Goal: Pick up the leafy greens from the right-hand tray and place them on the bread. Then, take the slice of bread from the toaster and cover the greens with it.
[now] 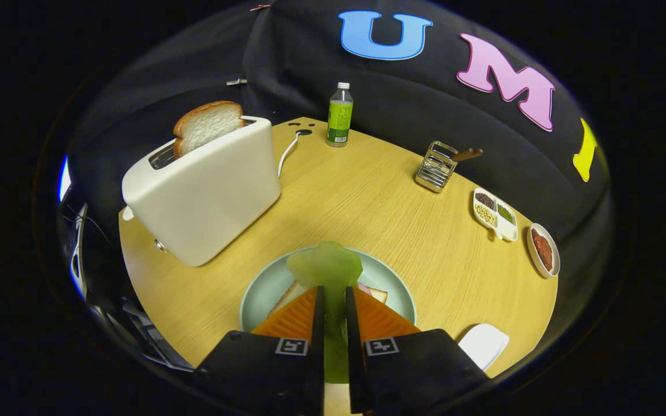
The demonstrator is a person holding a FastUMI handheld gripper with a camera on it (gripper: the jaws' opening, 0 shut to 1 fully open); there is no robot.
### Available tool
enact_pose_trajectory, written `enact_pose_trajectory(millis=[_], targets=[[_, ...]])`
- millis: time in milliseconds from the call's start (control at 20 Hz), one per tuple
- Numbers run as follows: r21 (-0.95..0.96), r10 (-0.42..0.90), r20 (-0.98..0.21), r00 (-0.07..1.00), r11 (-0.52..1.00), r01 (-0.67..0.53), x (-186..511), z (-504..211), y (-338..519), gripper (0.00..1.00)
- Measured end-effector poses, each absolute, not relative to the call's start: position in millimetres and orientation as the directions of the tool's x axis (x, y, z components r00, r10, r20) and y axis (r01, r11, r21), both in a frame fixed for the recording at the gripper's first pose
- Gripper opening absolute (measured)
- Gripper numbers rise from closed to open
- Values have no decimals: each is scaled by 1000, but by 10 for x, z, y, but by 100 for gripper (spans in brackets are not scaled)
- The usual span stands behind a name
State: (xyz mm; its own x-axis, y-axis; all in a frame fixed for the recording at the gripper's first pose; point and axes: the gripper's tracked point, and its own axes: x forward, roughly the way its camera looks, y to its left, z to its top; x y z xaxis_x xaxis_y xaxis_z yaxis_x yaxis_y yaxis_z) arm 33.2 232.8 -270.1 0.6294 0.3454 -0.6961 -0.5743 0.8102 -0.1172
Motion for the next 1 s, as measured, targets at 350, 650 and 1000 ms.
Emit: enact_pose_trajectory(millis=[350,650,1000], targets=[[-63,337,-728,598,835,-547,280,-2819,2400,69],[-55,340,-700,628,851,-522,271,-2671,2407,100],[-73,397,-592,701,840,-538,225,-2077,2685,100]])
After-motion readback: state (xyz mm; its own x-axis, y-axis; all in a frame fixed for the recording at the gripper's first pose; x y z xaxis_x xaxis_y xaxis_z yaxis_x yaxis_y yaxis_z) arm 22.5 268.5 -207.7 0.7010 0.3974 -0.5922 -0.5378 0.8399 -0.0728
